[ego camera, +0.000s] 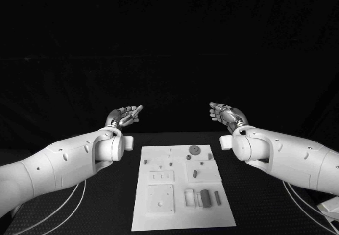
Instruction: Assemble the parts on the task board
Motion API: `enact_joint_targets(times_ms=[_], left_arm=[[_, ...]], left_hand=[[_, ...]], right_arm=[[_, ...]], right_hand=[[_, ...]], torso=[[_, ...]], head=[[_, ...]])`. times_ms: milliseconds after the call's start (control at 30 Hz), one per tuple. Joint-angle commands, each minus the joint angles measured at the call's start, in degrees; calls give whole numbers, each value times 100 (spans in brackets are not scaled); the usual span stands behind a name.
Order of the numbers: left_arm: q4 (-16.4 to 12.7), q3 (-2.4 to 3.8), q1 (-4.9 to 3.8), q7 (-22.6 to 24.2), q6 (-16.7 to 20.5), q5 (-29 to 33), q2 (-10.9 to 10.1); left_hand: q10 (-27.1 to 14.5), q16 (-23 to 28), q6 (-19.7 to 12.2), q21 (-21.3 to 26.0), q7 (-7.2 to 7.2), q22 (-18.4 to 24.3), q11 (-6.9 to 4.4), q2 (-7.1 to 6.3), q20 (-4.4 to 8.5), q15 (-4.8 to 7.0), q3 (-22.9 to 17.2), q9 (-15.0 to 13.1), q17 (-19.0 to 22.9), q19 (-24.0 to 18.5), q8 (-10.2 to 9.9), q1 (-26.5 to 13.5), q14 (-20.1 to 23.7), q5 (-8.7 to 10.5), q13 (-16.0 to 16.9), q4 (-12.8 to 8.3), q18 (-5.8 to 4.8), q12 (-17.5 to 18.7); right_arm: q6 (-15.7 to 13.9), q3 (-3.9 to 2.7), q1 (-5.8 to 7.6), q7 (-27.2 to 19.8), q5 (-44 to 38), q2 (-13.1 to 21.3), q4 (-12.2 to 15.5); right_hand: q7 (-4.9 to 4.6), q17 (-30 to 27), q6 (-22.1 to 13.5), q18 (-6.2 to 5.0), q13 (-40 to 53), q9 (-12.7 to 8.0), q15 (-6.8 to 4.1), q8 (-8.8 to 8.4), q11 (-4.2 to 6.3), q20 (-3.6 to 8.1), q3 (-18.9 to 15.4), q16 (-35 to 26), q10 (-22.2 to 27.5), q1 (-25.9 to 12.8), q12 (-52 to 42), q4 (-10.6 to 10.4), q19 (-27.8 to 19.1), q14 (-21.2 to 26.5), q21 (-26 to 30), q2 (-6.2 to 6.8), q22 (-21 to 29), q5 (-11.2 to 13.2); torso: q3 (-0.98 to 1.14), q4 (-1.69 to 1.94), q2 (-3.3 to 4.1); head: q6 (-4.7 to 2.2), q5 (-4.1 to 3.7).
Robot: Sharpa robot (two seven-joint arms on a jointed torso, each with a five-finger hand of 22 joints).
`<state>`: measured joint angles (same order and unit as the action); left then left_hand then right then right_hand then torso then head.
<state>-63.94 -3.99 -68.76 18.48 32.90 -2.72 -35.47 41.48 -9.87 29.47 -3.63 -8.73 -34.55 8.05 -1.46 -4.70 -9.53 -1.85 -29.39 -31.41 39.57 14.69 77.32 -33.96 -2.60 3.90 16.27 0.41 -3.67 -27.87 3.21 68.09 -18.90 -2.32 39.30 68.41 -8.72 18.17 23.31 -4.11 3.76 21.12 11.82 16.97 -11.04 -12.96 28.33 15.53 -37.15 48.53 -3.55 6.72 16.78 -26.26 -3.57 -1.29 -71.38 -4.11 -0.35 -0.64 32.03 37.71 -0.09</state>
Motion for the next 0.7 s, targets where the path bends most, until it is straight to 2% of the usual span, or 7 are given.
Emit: enact_joint_targets(times_ms=[33,233,333,433,467,567,700], left_arm=[[451,-46,-155,-749,-957,-360,160],[1073,-136,-363,-1116,-1377,-492,383],[1255,-162,-425,-1223,-1500,-531,448],[1325,-172,-448,-1264,-1547,-546,473],[858,-304,-448,-1189,-1857,-802,205],[586,-304,-451,-1067,-2037,-1009,18],[252,-299,-460,-982,-2080,-1034,-156]], left_hand=[[98,-58,73,-38,-30,-53,33,-3,-3,-9,-16,-48,-57,94,47,149,-113,-22,13,46,-41,-26],[326,-204,212,-116,-94,-65,94,10,69,12,-37,-59,-98,289,113,193,-367,-22,55,45,-17,-118],[785,-425,389,-242,-152,-113,134,20,139,39,-70,-80,-192,556,197,269,-761,-32,158,29,61,-343],[1526,-965,904,-589,-217,-275,82,47,294,238,-198,-159,-473,1198,446,592,-1695,-57,354,-21,272,-702],[1701,-1043,1034,-652,-204,-308,52,69,338,280,-255,-169,-532,1320,495,711,-1832,-41,405,-22,297,-771],[2147,-1208,1490,-797,-40,-398,-128,191,442,415,-377,-199,-712,1587,649,1172,-2108,-36,540,-114,318,-908],[2317,-1204,1702,-798,63,-422,-213,193,484,452,-293,-182,-810,1608,662,1383,-2114,-26,596,-106,275,-885]], right_arm=[[1375,44,135,727,-371,-100,-389],[1974,116,318,1071,-497,-227,-892],[2144,137,370,1169,-532,-262,-1034],[2202,143,388,1202,-544,-274,-1083],[1555,142,387,1079,-4222,-514,-1622],[1462,141,390,1076,-5098,-579,-1759],[1455,139,393,1068,-5717,-666,-1898]], right_hand=[[-375,86,148,-137,29,79,52,136,-46,-55,124,137,-230,309,-67,183,204,-195,-63,16,-387,-46],[-431,193,448,-366,74,136,129,335,-101,-4,272,400,-652,629,-213,531,792,-678,-178,127,-383,-49],[-448,242,579,-459,90,151,174,401,-113,10,321,507,-826,715,-271,621,1046,-896,-220,161,-359,-49],[-389,523,1183,-728,269,272,-77,691,-7,59,473,969,-1624,1081,-622,940,1867,-1750,-499,255,-378,-47],[-384,579,1272,-778,303,287,-131,723,14,68,497,1041,-1759,1145,-672,974,2013,-1894,-543,258,-377,-47],[-328,916,1687,-1032,474,369,-469,851,223,117,513,1408,-2321,1406,-844,1002,2813,-2625,-827,325,-416,-45],[-267,1283,1980,-1089,618,427,-770,883,369,277,487,1712,-2691,1635,-890,1001,3463,-3210,-1076,384,-461,-44]], torso=[[-1,-2,2],[-1,-2,2],[-1,-2,2],[-1,-2,2],[-26,15,14],[-26,22,57],[-8,38,149]], head=[[2,0],[2,0],[2,0],[2,0],[218,25],[239,6],[241,-15]])
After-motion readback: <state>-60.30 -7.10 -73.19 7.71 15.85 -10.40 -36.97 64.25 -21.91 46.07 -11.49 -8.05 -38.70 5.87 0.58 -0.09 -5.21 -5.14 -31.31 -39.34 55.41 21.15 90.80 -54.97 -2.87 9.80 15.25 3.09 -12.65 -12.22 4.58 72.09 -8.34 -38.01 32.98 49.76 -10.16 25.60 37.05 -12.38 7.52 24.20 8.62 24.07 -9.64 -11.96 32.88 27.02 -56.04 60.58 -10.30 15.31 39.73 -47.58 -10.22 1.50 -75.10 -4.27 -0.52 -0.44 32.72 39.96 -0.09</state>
